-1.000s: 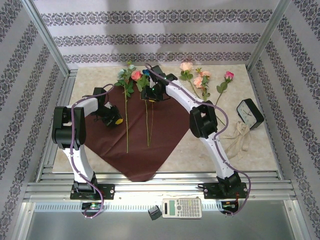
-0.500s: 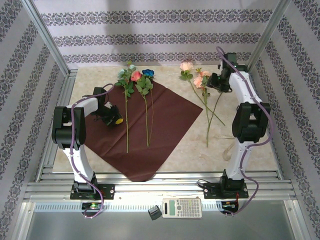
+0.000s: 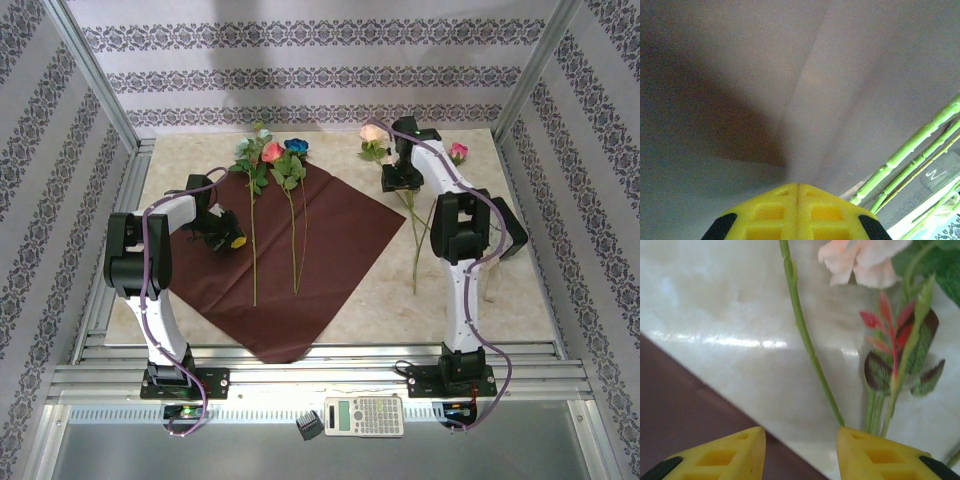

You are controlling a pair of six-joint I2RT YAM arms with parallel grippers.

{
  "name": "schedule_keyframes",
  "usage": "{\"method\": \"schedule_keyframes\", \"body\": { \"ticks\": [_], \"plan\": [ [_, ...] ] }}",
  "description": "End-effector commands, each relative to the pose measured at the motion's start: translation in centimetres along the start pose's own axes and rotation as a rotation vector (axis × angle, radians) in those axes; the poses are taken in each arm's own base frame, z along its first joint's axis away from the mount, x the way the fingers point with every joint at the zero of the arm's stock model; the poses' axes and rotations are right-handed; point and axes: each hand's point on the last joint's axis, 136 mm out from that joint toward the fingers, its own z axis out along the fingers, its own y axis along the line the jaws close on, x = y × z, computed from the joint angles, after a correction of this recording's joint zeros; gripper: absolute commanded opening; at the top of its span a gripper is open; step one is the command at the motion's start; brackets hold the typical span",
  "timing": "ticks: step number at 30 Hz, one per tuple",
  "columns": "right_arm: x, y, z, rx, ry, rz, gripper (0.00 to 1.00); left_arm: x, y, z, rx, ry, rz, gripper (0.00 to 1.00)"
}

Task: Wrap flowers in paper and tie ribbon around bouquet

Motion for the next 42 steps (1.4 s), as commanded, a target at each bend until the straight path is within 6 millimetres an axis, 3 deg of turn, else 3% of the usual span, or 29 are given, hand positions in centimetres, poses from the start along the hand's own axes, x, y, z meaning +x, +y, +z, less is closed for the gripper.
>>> {"method": "schedule_keyframes", "body": {
  "ticks": [1, 10, 14, 21, 23, 26, 29, 32, 35, 38, 42],
  "plan": [
    [1.5, -1.3, 2.0, 0.074, 0.113, -0.009, 0.42, -0.3, 0.0, -0.1, -0.004, 0.008, -0.015, 0.01],
    [1.8, -0.9, 3.9, 0.071, 0.143, -0.019, 0.39, -0.3, -0.1, -0.3, -0.012, 0.014, -0.006, 0.01],
    [2.4, -1.2, 4.3, 0.088, 0.166, -0.037, 0.21, -0.5, -0.2, -0.3, -0.011, 0.011, -0.008, 0.01],
    [2.8, -1.3, 4.5, 0.127, 0.179, -0.081, 0.18, -0.6, -0.4, -0.5, -0.011, 0.012, -0.006, 0.01],
    [2.8, -1.1, 4.5, 0.14, 0.179, -0.1, 0.21, -0.6, -0.4, -0.5, -0.013, 0.011, -0.005, 0.02],
    [2.8, -0.7, 4.4, 0.15, 0.178, -0.117, 0.34, -0.5, -0.4, -0.6, -0.013, 0.011, -0.004, 0.01],
    [2.7, -0.4, 4.4, 0.154, 0.175, -0.124, 0.34, -0.5, -0.4, -0.7, -0.015, 0.012, -0.002, 0.02],
    [2.7, -0.3, 4.4, 0.153, 0.177, -0.125, 0.24, -0.4, -0.4, -0.8, -0.014, 0.011, 0.0, 0.01],
    [2.8, -0.7, 4.2, 0.152, 0.178, -0.123, 0.05, -0.4, -0.4, -0.8, -0.016, 0.009, 0.0, 0.01],
    [2.6, -0.5, 3.6, 0.152, 0.165, -0.136, 0.0, -0.4, -0.3, -0.8, -0.018, 0.012, -0.002, 0.02],
    [0.8, 0.0, 0.6, 0.155, 0.074, -0.153, 0.0, -0.3, -0.1, -0.7, -0.02, 0.015, -0.002, 0.01]
  ]
}}
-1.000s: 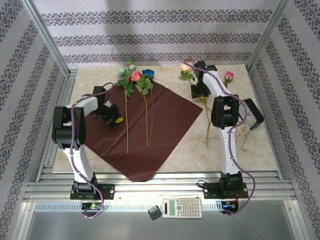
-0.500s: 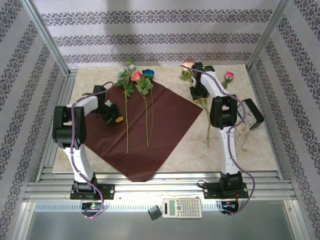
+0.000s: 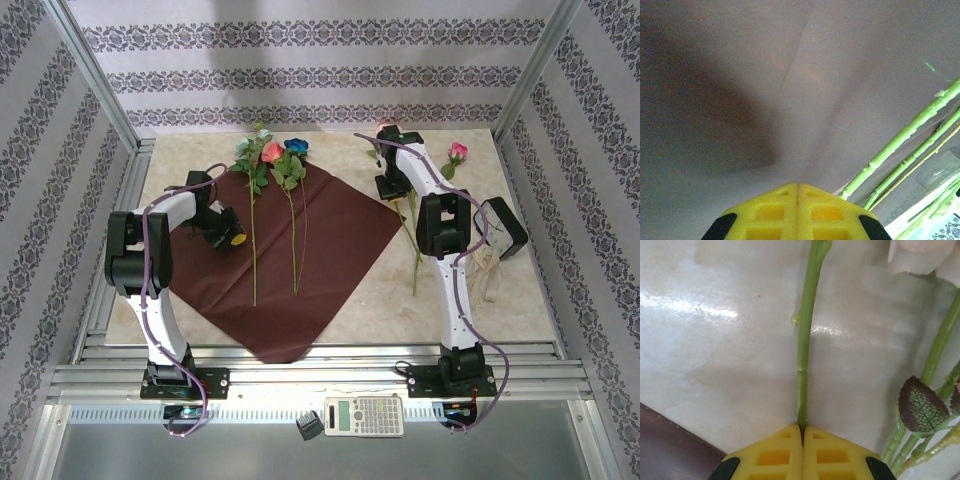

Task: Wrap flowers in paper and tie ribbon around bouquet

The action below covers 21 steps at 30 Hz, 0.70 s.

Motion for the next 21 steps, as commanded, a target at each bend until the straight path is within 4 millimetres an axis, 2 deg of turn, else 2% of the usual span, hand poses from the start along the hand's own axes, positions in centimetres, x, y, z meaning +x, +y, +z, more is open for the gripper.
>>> {"method": "schedule_keyframes", "body": {
  "ticks": [1, 6, 8, 10, 13, 16, 19, 21],
  "plan": [
    [-1.0, -0.4, -3.9, 0.026, -0.083, -0.016, 0.0, 0.1, 0.5, -0.2, -0.017, 0.012, 0.0, 0.01],
    [-1.8, -1.1, -10.5, 0.006, -0.242, 0.033, 0.0, 0.0, 0.4, -0.1, -0.011, 0.009, -0.002, 0.01],
    [-1.5, -1.1, -12.4, -0.033, -0.287, 0.067, 0.0, 0.0, 0.4, -0.1, -0.008, 0.008, -0.003, 0.01],
    [-0.6, -0.1, -13.5, -0.099, -0.304, 0.1, 0.0, -0.1, 0.3, 0.0, -0.005, 0.005, -0.003, 0.01],
    [0.5, 4.3, -15.2, -0.265, -0.338, 0.149, 0.0, -0.1, 0.3, 0.1, 0.0, 0.004, -0.006, 0.01],
    [1.4, 10.5, -16.5, -0.44, -0.355, 0.179, 0.0, -0.2, 0.3, 0.2, 0.005, 0.005, -0.006, 0.01],
    [1.1, 17.1, -18.1, -0.602, -0.389, 0.202, 0.0, -0.2, 0.3, 0.3, 0.003, 0.007, -0.006, 0.02],
    [0.4, 20.8, -19.0, -0.682, -0.408, 0.212, 0.0, -0.1, 0.4, 0.3, 0.001, 0.008, -0.004, 0.01]
  ]
}}
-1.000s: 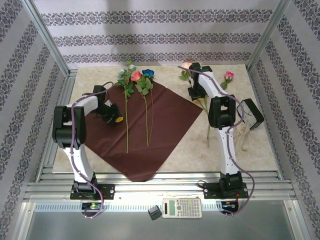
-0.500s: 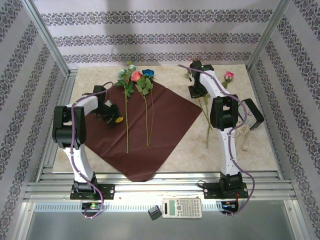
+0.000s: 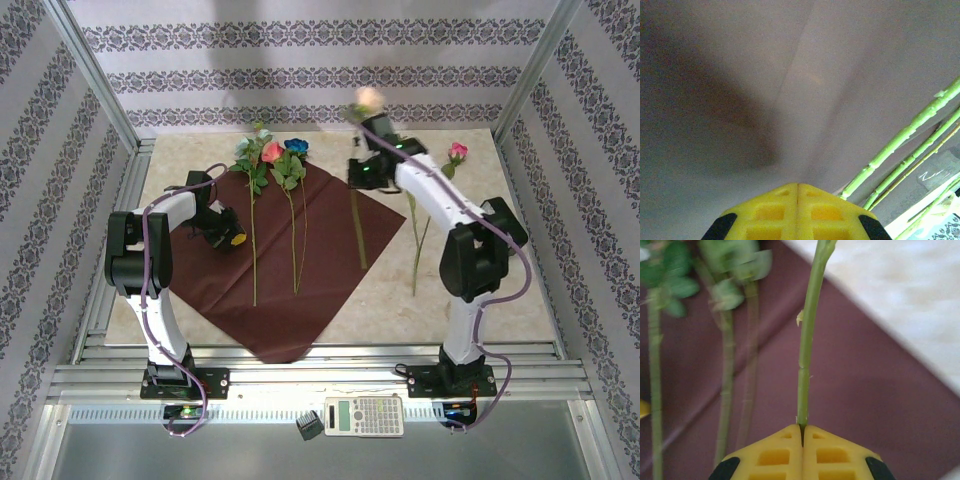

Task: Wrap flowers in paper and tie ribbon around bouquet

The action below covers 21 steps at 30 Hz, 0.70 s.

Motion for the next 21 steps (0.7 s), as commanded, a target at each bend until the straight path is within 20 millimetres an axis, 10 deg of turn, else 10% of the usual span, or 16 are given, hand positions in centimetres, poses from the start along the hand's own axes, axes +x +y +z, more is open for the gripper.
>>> {"method": "schedule_keyframes", "body": {
  "ticks": [1, 6, 14, 21],
  "plan": [
    [-0.5, 7.5, 2.4, -0.217, -0.036, 0.108, 0.0, -0.1, 0.5, 0.3, 0.0, 0.009, -0.004, 0.01],
    [-0.4, 11.6, 7.1, -0.236, 0.0, 0.102, 0.0, -0.1, 0.4, 0.3, 0.003, 0.01, -0.003, 0.01],
    [3.2, 10.6, 13.4, -0.178, 0.146, 0.115, 0.0, -0.1, 0.4, 0.3, 0.003, 0.007, -0.004, 0.01],
    [1.7, 7.5, 7.1, -0.105, 0.116, 0.048, 0.48, -0.1, 0.4, 0.3, 0.004, 0.008, -0.005, 0.01]
  ]
}}
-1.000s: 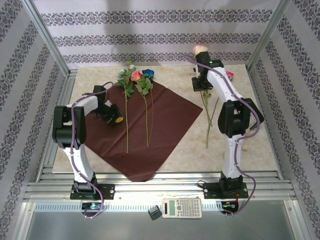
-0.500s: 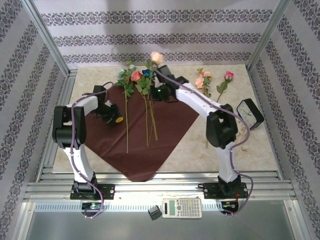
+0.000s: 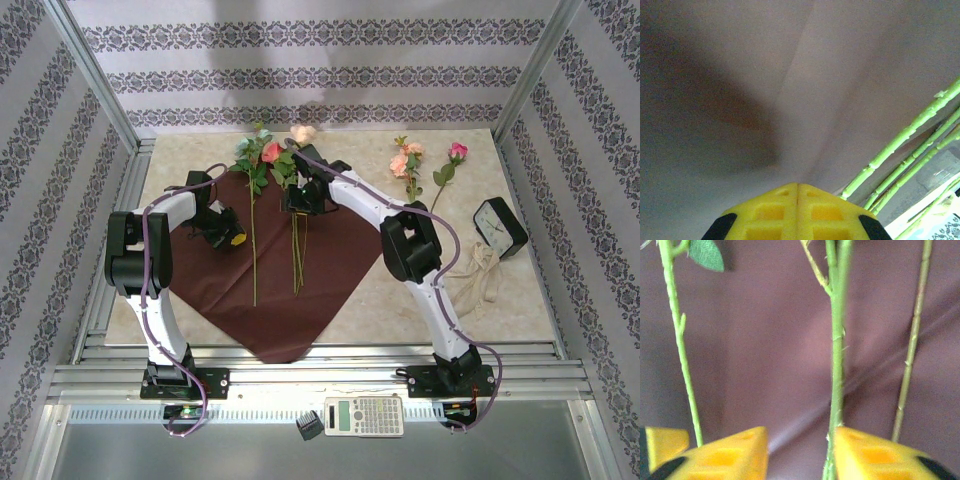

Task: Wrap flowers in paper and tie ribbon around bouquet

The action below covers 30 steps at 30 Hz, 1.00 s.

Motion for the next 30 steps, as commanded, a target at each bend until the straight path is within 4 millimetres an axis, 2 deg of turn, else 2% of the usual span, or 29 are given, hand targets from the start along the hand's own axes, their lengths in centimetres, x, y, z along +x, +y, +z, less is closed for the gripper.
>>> {"method": "schedule_keyframes", "body": {
  "ticks": [1, 3, 7, 10, 13, 15, 19, 26, 30],
  "plan": [
    [-2.1, -1.2, -8.0, 0.013, -0.086, -0.024, 0.48, -0.2, 0.3, 0.3, 0.005, 0.007, -0.006, 0.01],
    [-2.9, -5.3, -11.1, 0.034, -0.107, 0.019, 0.48, -0.2, 0.2, 0.2, 0.007, 0.004, -0.004, 0.01],
    [-3.1, -14.5, -14.9, 0.133, -0.097, 0.084, 0.48, -0.2, 0.1, 0.2, 0.012, 0.004, -0.003, 0.01],
    [-2.4, -21.6, -16.4, 0.274, -0.035, 0.134, 0.47, -0.2, 0.1, 0.1, 0.012, 0.003, -0.003, 0.01],
    [-1.8, -26.4, -16.4, 0.371, 0.023, 0.169, 0.45, -0.2, 0.1, 0.2, 0.011, 0.002, -0.005, 0.01],
    [-1.8, -28.3, -16.2, 0.419, 0.044, 0.178, 0.45, -0.2, 0.2, 0.2, 0.01, 0.003, -0.008, 0.01],
    [-2.2, -30.3, -14.8, 0.457, 0.093, 0.186, 0.43, -0.2, 0.3, 0.2, 0.007, 0.003, -0.009, 0.01],
    [-1.5, -32.3, -12.3, 0.525, 0.216, 0.195, 0.4, -0.3, 0.2, 0.2, 0.008, 0.002, -0.009, 0.01],
    [-0.9, -32.5, -11.3, 0.534, 0.269, 0.178, 0.34, -0.3, 0.1, 0.2, 0.008, 0.0, -0.01, 0.01]
  ]
}}
